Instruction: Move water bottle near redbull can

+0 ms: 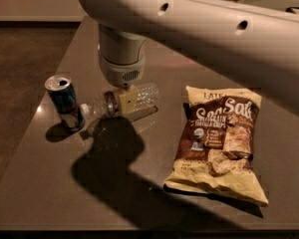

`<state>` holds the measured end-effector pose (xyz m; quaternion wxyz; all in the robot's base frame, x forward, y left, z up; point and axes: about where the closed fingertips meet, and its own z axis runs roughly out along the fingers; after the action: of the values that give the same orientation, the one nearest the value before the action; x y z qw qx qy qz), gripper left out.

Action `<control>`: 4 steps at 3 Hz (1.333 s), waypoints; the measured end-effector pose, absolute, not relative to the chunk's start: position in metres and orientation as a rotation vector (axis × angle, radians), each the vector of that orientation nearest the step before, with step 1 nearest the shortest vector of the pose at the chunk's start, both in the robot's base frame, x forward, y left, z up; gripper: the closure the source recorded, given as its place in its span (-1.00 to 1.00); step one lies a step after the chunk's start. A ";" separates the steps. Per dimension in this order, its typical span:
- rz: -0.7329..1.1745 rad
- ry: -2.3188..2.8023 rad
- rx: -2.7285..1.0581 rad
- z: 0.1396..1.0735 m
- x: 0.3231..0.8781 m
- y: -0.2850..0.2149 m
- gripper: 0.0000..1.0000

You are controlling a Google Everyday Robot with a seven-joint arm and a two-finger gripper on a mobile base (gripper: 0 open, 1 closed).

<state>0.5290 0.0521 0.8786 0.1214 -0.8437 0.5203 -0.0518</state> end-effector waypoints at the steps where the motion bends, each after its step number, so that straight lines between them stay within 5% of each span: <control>1: -0.150 1.467 -2.482 0.874 0.520 0.065 1.00; 4: -0.130 1.449 -2.500 0.861 0.510 0.085 -0.25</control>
Offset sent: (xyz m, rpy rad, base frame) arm -0.0197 0.0321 -0.0129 0.0072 -0.0261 0.0631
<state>0.5104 0.0848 0.8611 0.1242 -0.8577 0.4969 -0.0448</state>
